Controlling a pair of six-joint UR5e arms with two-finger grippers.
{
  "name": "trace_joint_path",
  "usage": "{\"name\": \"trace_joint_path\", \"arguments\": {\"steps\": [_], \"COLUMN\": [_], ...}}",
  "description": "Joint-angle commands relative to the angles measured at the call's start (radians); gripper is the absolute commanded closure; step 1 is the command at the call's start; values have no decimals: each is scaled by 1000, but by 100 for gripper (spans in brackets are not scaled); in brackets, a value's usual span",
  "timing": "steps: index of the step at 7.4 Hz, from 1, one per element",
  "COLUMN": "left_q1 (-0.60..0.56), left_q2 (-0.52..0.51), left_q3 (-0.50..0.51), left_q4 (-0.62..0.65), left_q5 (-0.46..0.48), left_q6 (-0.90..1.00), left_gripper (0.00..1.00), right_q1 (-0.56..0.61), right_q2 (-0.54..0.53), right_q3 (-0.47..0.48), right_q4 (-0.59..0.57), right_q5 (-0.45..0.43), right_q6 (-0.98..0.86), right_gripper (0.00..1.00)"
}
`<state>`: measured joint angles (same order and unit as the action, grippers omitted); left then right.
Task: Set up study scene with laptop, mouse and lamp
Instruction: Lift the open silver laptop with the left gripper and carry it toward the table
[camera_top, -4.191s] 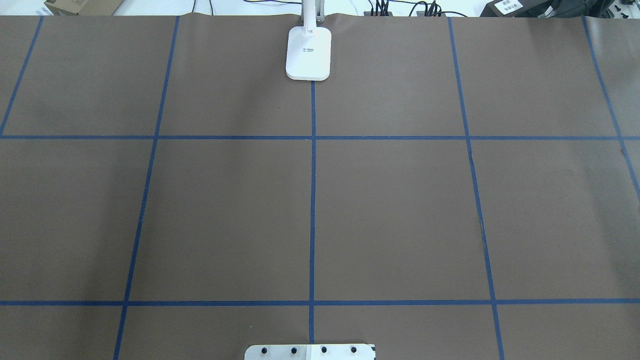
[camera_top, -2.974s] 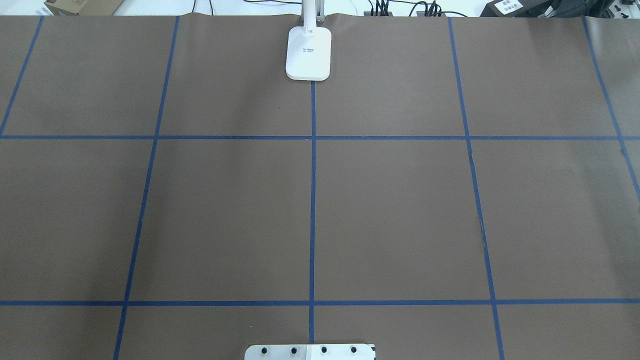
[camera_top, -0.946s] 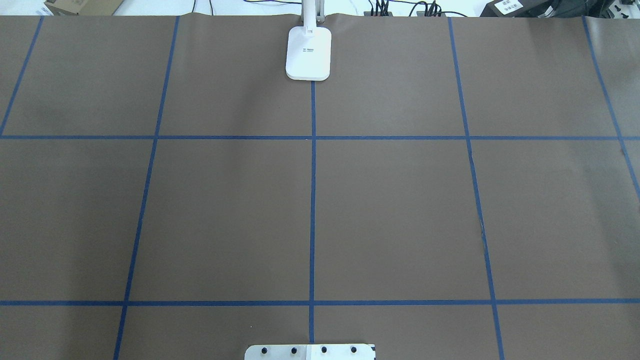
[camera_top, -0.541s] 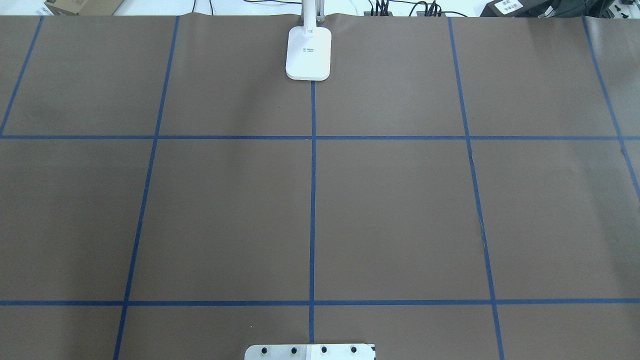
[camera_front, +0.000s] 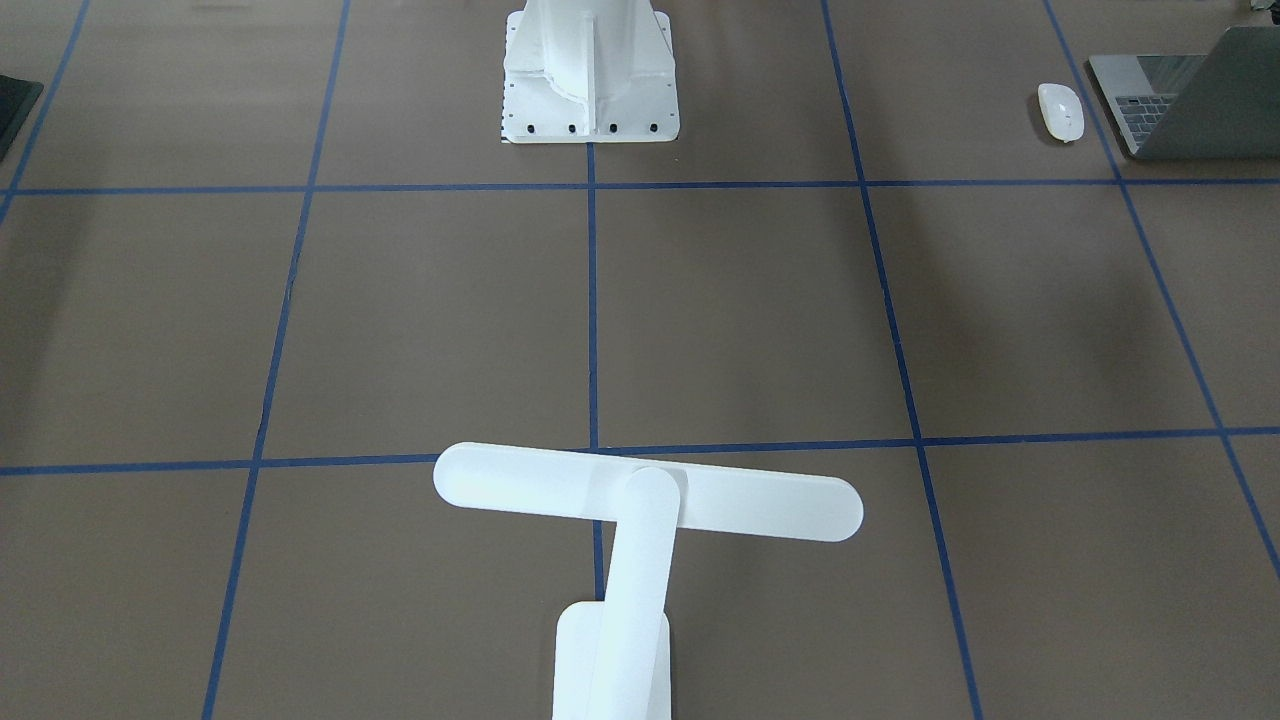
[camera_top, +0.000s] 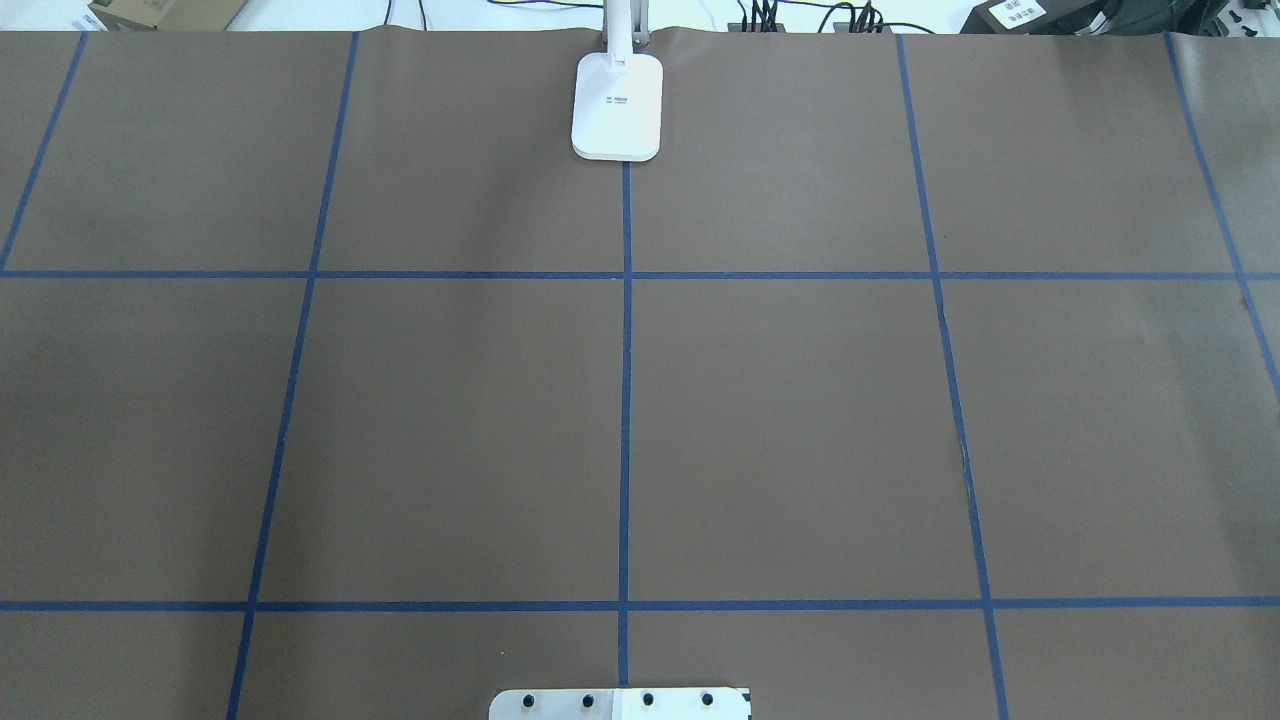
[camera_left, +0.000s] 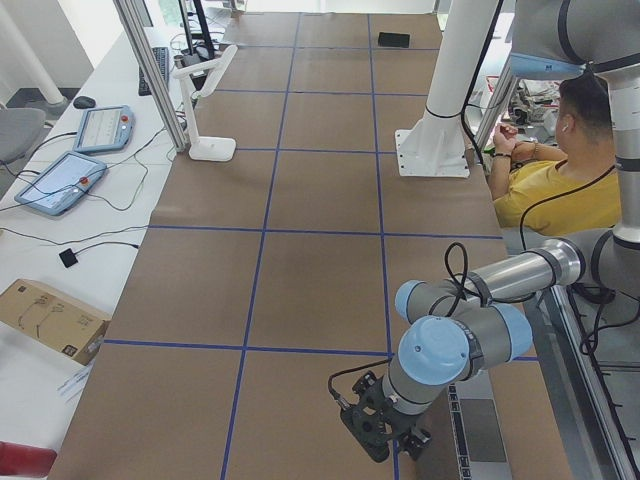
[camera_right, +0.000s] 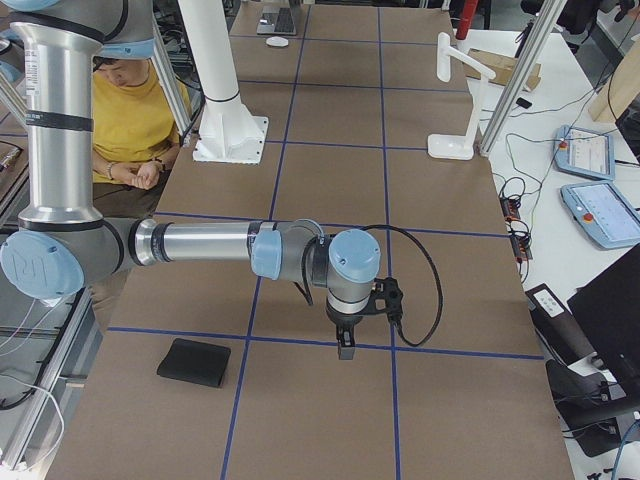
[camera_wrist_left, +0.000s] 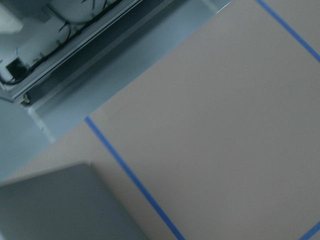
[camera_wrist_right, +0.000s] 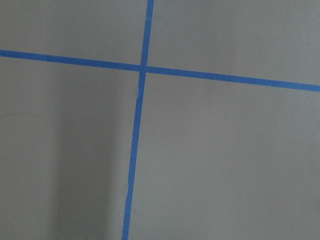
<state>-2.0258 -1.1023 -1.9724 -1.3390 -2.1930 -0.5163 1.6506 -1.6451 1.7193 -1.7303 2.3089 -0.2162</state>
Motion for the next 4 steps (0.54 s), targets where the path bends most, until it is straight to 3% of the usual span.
{"name": "trace_joint_path", "arguments": {"steps": [1,2,4], "left_q1": [-95,-197,-261], "left_q2": [66,90,108], "left_q3": [-63,-39,-2], "left_q4": [118,118,101], "left_q5": [-7,-37,-45], "left_q6": [-42,-74,-106], "left_gripper": [0,1,7], "right_q1": [0,0,0], "right_q2": [1,2,2], "right_q3": [0,2,2], "right_q4": [0,0,0], "right_q5": [4,4,4], "right_q6": [0,-2,-2], "right_gripper": [0,0,0]}}
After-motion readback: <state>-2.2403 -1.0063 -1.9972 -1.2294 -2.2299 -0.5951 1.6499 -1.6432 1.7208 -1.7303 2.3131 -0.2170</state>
